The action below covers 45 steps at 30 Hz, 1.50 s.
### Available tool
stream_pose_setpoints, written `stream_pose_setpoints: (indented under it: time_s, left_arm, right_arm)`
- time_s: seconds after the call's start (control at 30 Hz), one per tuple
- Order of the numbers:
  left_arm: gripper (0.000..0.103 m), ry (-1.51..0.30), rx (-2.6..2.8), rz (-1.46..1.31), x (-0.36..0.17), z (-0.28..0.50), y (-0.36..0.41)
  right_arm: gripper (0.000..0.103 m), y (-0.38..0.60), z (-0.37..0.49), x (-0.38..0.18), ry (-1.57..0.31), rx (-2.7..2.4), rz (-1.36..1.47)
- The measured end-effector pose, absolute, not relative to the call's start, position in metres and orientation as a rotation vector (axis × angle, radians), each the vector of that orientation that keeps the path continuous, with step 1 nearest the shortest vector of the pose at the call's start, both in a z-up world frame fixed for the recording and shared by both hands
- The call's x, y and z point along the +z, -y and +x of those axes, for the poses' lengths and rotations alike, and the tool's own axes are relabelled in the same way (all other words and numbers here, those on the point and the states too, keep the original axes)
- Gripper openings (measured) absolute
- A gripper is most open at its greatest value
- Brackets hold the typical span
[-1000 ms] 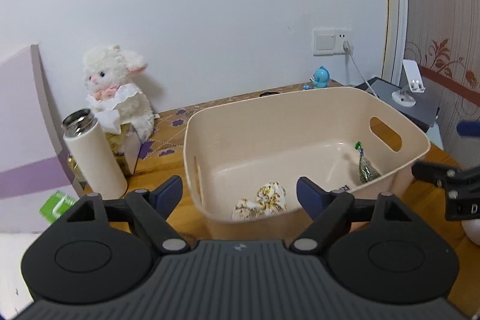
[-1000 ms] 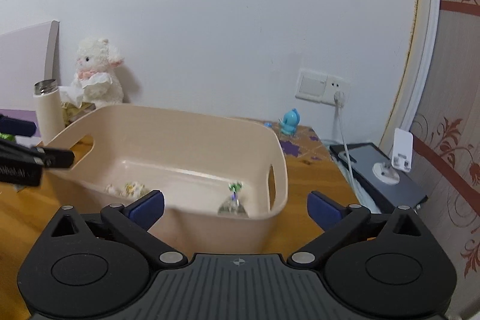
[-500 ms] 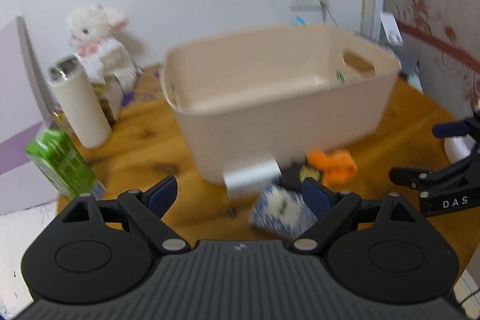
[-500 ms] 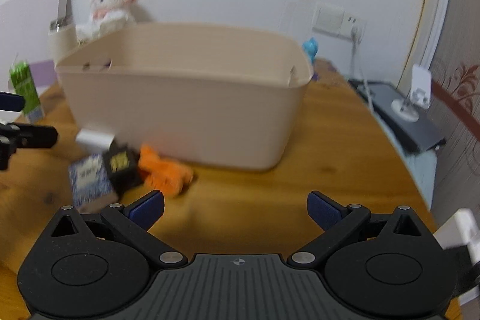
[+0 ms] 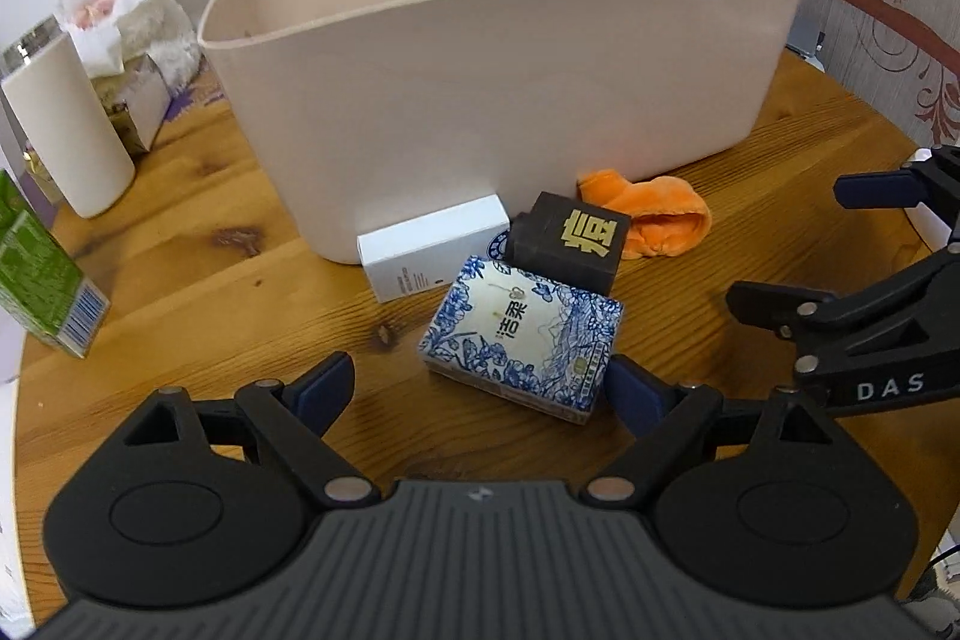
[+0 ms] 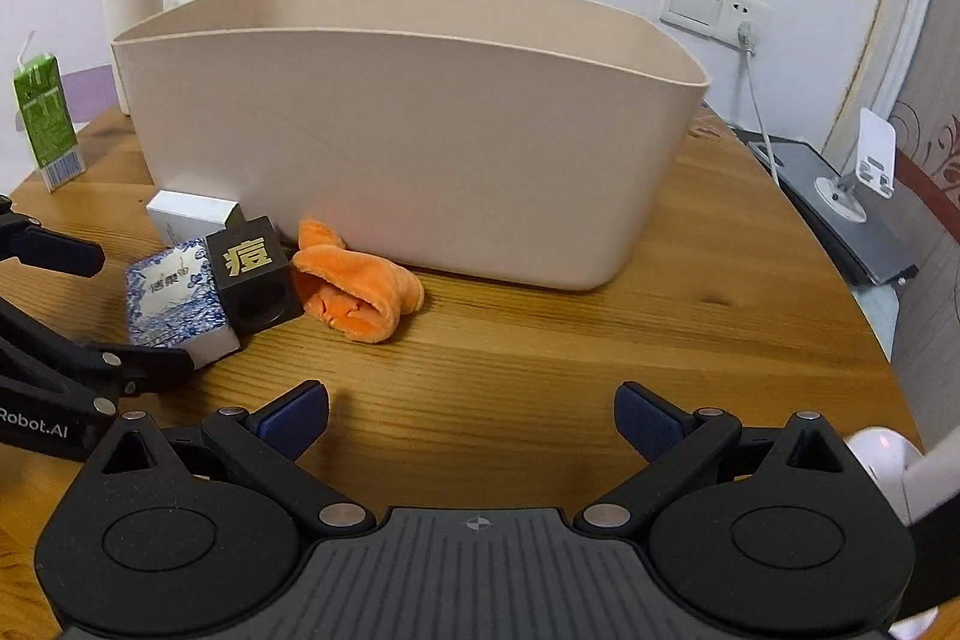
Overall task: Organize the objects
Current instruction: 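Grasp the blue-and-white tea box with the left tool while the right tool grasps the orange plush, then lift both items over the bin and open both tools to drop them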
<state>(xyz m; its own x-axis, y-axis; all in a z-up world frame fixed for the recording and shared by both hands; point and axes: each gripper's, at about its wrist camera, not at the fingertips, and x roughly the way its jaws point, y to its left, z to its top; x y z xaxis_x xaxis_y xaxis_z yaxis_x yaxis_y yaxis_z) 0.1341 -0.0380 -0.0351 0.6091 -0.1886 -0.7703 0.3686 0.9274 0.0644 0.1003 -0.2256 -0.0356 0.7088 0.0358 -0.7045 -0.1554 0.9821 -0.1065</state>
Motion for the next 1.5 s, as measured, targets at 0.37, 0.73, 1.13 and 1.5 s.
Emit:
stream_pose_setpoints:
  time_s: [0.37,0.73,1.13,1.5]
  left_arm:
    - [0.092,-0.861,-0.316,0.157,-0.04,0.152,0.023]
    - [0.065,-0.86,-0.282,0.134,-0.033,0.149,0.016]
    - [0.065,-0.838,-0.307,0.115,-0.024,0.134,0.006]
    - [0.065,-0.722,-0.323,0.139,0.015,0.11,-0.001]
  right_arm:
    - [0.103,0.208,0.124,-0.041,-0.753,0.116,-0.142]
    - [0.056,0.201,0.133,-0.038,-0.748,0.154,-0.066]
    - [0.003,0.196,0.114,-0.027,-0.731,0.188,-0.103]
    - [0.002,0.205,0.085,0.01,-0.626,0.181,-0.095]
